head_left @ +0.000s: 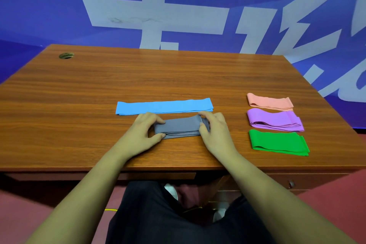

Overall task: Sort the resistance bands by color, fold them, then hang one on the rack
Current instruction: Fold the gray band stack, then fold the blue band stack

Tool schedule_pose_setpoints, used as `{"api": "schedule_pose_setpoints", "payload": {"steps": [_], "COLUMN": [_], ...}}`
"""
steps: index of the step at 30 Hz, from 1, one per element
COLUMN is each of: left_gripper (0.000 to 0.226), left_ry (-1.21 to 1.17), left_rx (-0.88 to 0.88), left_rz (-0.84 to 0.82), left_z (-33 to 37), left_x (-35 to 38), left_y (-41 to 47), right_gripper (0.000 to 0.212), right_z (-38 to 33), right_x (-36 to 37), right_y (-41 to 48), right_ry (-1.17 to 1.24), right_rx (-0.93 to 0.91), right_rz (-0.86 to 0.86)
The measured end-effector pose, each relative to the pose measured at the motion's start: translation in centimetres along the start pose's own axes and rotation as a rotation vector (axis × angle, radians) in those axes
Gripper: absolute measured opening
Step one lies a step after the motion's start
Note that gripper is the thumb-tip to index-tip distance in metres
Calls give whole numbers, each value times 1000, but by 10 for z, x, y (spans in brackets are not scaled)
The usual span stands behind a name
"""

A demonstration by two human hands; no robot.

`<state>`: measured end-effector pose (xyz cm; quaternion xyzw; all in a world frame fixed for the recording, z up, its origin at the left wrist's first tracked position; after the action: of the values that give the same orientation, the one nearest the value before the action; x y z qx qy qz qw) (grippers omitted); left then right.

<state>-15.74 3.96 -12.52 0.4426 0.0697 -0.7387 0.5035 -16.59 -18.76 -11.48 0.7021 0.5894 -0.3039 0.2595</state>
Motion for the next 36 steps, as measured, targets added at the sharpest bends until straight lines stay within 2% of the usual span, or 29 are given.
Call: {"api": "schedule_pose_setpoints", "payload": {"steps": [3,5,9,11,14,16,18,22,26,29,32,34,36], "left_gripper": [42,48,27,14,13,17,28,47,43,25,17,18,19], "left_ry": [-23,-62,-114,-25,191,238,262,315,301,302,132,4,-106], "left_rx": [-24,-36,-111,-180,-372,-544,-671,-848,-955,-851,-688,-541,-421], "left_rz": [-41,-10,210,333,441,469,416,205,152,211,351,437,493], "left_z": [0,1,-10,-26,-61,-84,-103,-119,-117,-105,-88,-73,-57], "left_x": [-3,-11,-43,-63,-85,-91,-91,-84,-82,-81,-82,-87,-89], "left_y": [-6,-8,-12,-17,-25,-30,-29,-16,-11,-4,2,10,19], "right_gripper": [41,41,37,34,35,37,38,39,40,39,33,28,30], "right_z": [-4,-15,-52,-73,-101,-115,-125,-126,-119,-117,-116,-115,-113], "right_x": [-3,-8,-14,-3,31,53,69,90,96,96,92,88,79], "right_y": [-2,1,8,13,18,19,21,27,30,33,36,44,57], "right_ry": [-20,-33,-72,-93,-169,-224,-271,-365,-360,-322,-225,-77,176], "right_rx": [-46,-89,-211,-268,-316,-345,-360,-296,-297,-297,-236,-150,-11], "right_rz": [22,63,95,26,-143,-228,-279,-347,-332,-327,-349,-344,-303]}}
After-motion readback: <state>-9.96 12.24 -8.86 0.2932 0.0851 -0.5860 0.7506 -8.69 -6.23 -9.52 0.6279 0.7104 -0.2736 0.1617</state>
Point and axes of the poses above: each hand's wrist, its own y-axis towards the middle knuckle, its own x-axis out of the palm, z = x × y, the point moved 8 cm from there along y, towards the middle knuckle, and after that the axes turned 12 degrees about x, right-handed, at the moved point
